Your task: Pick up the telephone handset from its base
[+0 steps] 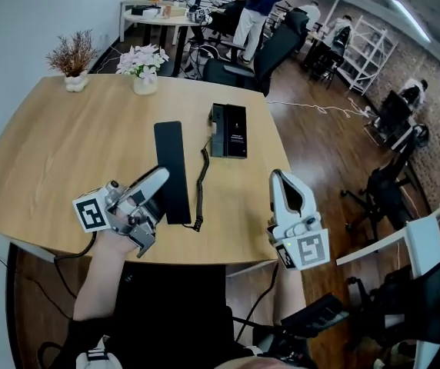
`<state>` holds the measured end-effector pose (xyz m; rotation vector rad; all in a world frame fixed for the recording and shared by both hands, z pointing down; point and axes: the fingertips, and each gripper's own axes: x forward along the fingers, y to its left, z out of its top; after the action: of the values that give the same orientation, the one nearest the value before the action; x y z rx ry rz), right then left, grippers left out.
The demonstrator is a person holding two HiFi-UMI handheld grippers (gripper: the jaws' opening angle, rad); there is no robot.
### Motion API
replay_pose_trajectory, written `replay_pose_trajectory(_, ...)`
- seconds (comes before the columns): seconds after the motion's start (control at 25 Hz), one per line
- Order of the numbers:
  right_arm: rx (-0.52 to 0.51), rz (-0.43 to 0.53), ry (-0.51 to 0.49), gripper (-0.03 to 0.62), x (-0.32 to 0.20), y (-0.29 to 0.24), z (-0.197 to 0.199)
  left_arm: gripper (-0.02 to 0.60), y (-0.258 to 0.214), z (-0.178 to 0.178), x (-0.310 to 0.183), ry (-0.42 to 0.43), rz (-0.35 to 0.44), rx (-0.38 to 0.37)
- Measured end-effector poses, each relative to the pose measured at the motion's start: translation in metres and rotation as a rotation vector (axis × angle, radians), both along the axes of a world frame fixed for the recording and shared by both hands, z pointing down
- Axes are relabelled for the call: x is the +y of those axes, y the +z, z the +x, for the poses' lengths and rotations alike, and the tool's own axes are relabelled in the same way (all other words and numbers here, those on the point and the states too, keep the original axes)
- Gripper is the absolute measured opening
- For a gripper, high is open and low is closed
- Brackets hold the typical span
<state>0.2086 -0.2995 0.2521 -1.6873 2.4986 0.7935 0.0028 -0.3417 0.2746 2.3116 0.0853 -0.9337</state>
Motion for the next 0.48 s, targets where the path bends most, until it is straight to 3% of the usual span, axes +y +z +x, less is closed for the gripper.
replay_pose_trajectory(0.24,0.024,-0.037,-0.110,0.003,0.077,-0.004,-0.048,0.077,-0.025,-0.016,0.051,0.016,0.102,0.040)
replay_pose_trajectory(0.48,0.084,-0.056,-0.166,0.003,0.107,0.011,-0.090,0.077,-0.031,-0.022,0.079,0.039,0.136,0.040)
